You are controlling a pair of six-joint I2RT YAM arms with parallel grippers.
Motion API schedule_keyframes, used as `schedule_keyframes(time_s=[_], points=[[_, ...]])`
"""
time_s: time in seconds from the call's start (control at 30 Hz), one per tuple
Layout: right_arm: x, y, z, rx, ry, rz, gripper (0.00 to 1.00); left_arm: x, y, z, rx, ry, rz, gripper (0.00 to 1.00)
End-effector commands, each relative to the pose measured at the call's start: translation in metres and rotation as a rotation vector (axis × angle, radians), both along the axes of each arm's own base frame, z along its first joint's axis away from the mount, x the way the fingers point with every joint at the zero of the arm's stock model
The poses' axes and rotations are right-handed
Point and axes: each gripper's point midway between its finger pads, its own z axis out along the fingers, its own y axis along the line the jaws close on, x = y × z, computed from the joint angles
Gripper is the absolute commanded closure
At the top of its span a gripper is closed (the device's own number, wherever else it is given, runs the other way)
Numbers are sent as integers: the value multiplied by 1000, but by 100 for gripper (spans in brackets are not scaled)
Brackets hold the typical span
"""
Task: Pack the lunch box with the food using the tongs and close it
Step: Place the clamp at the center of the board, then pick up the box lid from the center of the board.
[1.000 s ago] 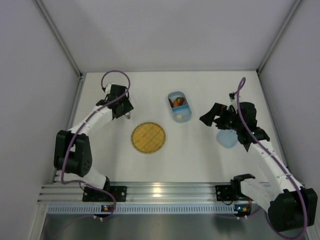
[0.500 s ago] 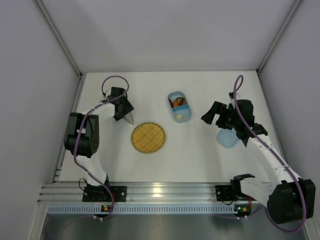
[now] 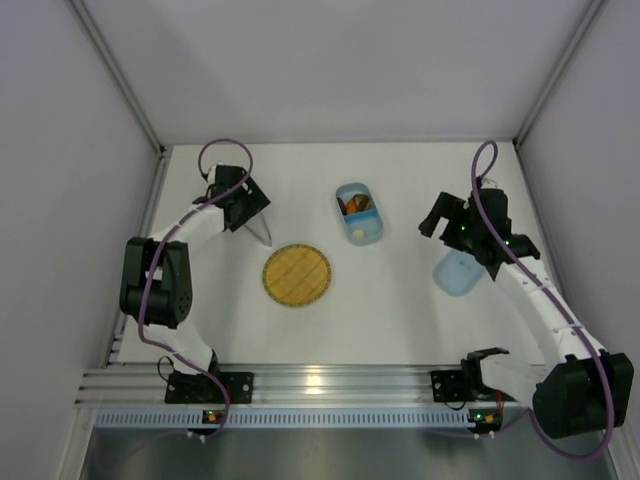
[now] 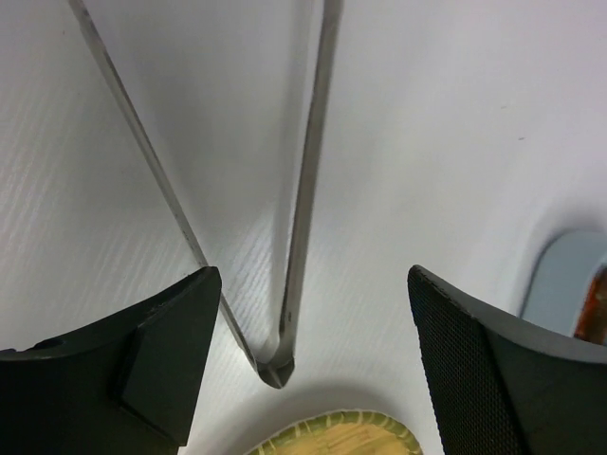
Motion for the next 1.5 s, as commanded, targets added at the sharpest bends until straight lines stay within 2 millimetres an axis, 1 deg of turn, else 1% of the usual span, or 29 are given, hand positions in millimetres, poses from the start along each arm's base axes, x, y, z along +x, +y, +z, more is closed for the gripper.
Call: schedule_keyframes(time_s=[0.0,0.17,0.2,0.23,0.27,0.3,0.33,0.4,0.43,0.47,0.5,0.53,0.57,0.6,0.63,0.67,0.7,0.73,0.77,0.8,0.83,0.87,0.9,0.97,1.07,1.3,1.37,1.43,1.47], points=[[-4,-26,0,-83,51,-158,1,23,-4,80,-28,-213,-16,15],[-19,-57,-10,-156,109,-333,0,13,-12,115,-34,-284,-58,15],[-22,-61,-7,-157,97,-351,0,10,-19,120,-33,-293,-80,15],[-26,-68,-13,-151,108,-388,1,8,-23,125,-31,-304,-93,15],[-29,-77,-11,-145,100,-423,0,3,-35,136,-28,-328,-129,15],[-31,-77,-12,-136,95,-428,1,0,-42,139,-24,-335,-151,15],[-35,-87,-18,-130,113,-471,1,-4,-51,143,-27,-341,-180,16],[-39,-96,-23,-102,122,-509,1,-13,-80,154,-41,-358,-268,16],[-44,-115,-31,-84,140,-576,0,-17,-92,156,-48,-359,-305,15],[-45,-115,-36,-40,154,-572,0,-22,-106,159,-52,-361,-346,15],[-44,-119,-39,-8,152,-587,0,-32,-133,167,-47,-379,-420,15],[-52,-135,-51,26,181,-649,1,-38,-146,169,-45,-379,-456,15],[-52,-132,-57,90,193,-634,1,-44,-161,168,-47,-378,-496,15],[-52,-136,-62,121,201,-647,1,-57,-189,175,-85,-386,-579,15],[-52,-138,-69,186,201,-648,1,-60,-201,178,-109,-393,-613,16],[-51,-139,-72,207,202,-653,0,-68,-223,171,-143,-377,-679,16],[-49,-140,-76,224,204,-650,1,-69,-236,176,-161,-389,-713,16],[-43,-140,-77,238,173,-640,0,-70,-248,174,-170,-381,-745,16],[-40,-138,-79,253,165,-627,0,-73,-267,153,-177,-331,-798,16],[-37,-137,-82,265,159,-618,1,-76,-282,164,-208,-342,-843,17],[-34,-138,-84,261,151,-619,1,-77,-290,157,-209,-321,-863,17],[-34,-140,-86,255,158,-624,1,-83,-305,147,-212,-301,-892,17],[-32,-142,-90,246,174,-628,0,-85,-313,148,-215,-306,-909,17],[-32,-145,-94,229,195,-635,3,-92,-326,139,-219,-291,-938,17],[-33,-153,-100,205,214,-669,8,-100,-336,126,-226,-262,-963,18],[-33,-167,-104,154,223,-724,23,-111,-345,119,-232,-252,-1000,18],[-31,-170,-106,145,228,-734,31,-112,-346,116,-229,-245,-1006,18],[-28,-172,-109,145,242,-740,36,-113,-345,115,-228,-242,-1008,18],[-27,-173,-110,143,246,-740,41,-114,-344,112,-224,-235,-1007,18]])
